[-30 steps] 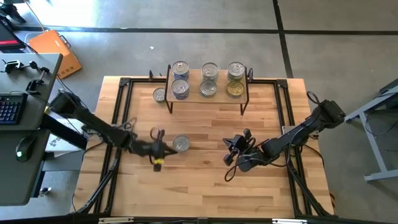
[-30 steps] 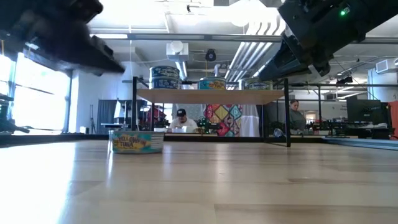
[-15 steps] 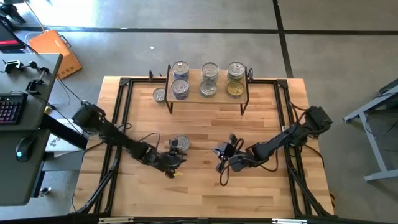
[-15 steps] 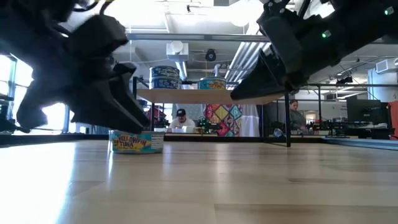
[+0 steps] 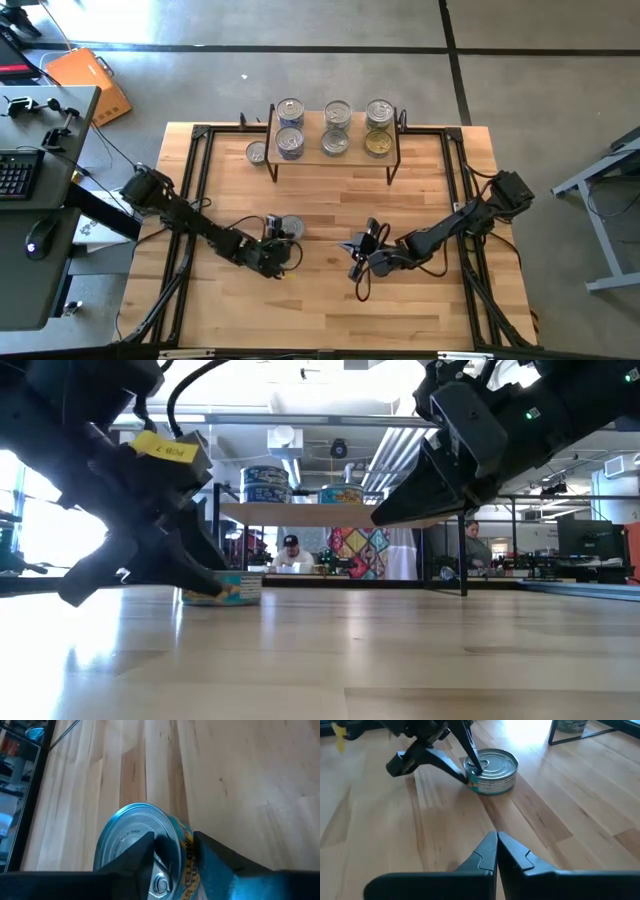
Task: Stack canned seafood by type on shelf
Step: Stack the yellow-blue tuna can on top of the other yellow-blue tuna can on the shelf
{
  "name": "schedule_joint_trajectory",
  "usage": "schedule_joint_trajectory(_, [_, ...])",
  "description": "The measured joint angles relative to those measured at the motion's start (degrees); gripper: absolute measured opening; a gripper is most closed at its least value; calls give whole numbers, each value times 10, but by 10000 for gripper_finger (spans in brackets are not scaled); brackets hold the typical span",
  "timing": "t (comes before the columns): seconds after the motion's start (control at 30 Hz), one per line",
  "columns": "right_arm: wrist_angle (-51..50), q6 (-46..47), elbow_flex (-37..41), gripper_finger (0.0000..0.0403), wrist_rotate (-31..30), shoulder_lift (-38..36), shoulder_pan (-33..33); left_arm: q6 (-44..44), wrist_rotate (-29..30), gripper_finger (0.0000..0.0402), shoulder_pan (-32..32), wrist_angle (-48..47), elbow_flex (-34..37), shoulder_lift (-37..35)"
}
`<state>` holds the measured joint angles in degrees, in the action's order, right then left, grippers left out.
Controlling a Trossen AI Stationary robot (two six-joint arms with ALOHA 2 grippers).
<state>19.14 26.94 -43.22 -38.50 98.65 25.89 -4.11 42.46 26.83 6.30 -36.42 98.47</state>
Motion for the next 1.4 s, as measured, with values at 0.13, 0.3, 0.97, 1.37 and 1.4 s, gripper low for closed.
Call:
schedule_joint_trajectory(0.13, [0,0,0,2,0,0,0,4,-1,86,-4,-4,0,1])
schedule_joint_trajectory(0.3, [7,0,0,2,0,0,2,0,5,34,-7,6,-3,21])
schedule_joint_trajectory(0.97, [13,-141,0,2,-49,-89,97,-155,-9,0,18,16,-123,11])
schedule_joint_trajectory(1.37, [-71,-25,-1,2,-107,-89,125,-374,8,0,-46,-34,-263,11])
schedule_joint_trajectory(1.4, [-73,-23,0,2,-112,-89,125,-391,9,0,-58,-40,-277,11])
